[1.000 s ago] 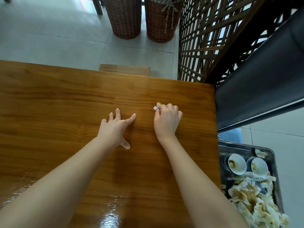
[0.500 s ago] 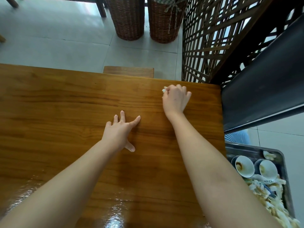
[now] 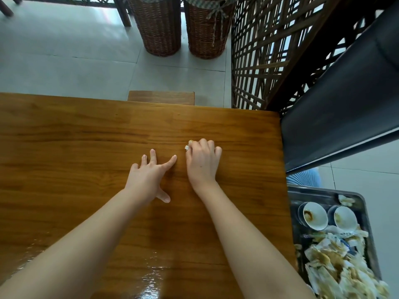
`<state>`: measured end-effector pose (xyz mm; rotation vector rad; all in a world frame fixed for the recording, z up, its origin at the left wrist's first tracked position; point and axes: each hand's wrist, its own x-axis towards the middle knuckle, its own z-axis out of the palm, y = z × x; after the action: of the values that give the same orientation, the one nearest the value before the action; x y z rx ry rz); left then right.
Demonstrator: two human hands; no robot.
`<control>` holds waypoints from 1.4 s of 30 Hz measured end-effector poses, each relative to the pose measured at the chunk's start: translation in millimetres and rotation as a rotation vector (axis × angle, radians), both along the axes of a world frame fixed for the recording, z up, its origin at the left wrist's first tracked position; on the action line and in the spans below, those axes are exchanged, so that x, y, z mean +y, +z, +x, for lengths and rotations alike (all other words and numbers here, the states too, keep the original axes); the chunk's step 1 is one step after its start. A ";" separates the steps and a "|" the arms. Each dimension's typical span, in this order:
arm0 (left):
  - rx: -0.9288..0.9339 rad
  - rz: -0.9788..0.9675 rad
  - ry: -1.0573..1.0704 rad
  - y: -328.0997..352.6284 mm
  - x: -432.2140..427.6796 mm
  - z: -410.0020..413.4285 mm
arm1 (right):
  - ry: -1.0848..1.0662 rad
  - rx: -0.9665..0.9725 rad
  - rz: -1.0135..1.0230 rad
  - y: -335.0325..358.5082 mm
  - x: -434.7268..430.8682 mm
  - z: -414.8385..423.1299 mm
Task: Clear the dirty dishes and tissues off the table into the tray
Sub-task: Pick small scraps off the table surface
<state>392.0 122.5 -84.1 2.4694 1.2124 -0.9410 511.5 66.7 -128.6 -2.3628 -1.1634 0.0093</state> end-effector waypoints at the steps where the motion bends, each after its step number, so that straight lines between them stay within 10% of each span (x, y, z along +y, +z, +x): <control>1: -0.003 0.006 -0.001 -0.2 -0.3 -0.3 | 0.027 -0.003 -0.011 1.0 4.7 4.3; 13: -0.018 0.010 -0.017 6.3 -2.8 -2.8 | -0.278 0.028 -0.056 -1.6 -52.9 114.1; 22: 0.112 0.210 -0.217 10.7 -24.4 5.5 | -0.156 0.089 -0.167 12.4 -96.7 28.0; 42: -0.280 0.032 -0.046 53.5 -179.1 -156.8 | -0.156 0.191 -0.123 94.6 -241.5 -99.9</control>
<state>235.2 -56.6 -30.7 2.5566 1.0883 -0.5633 411.6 -174.8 -34.0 -2.4911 -0.9097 0.2545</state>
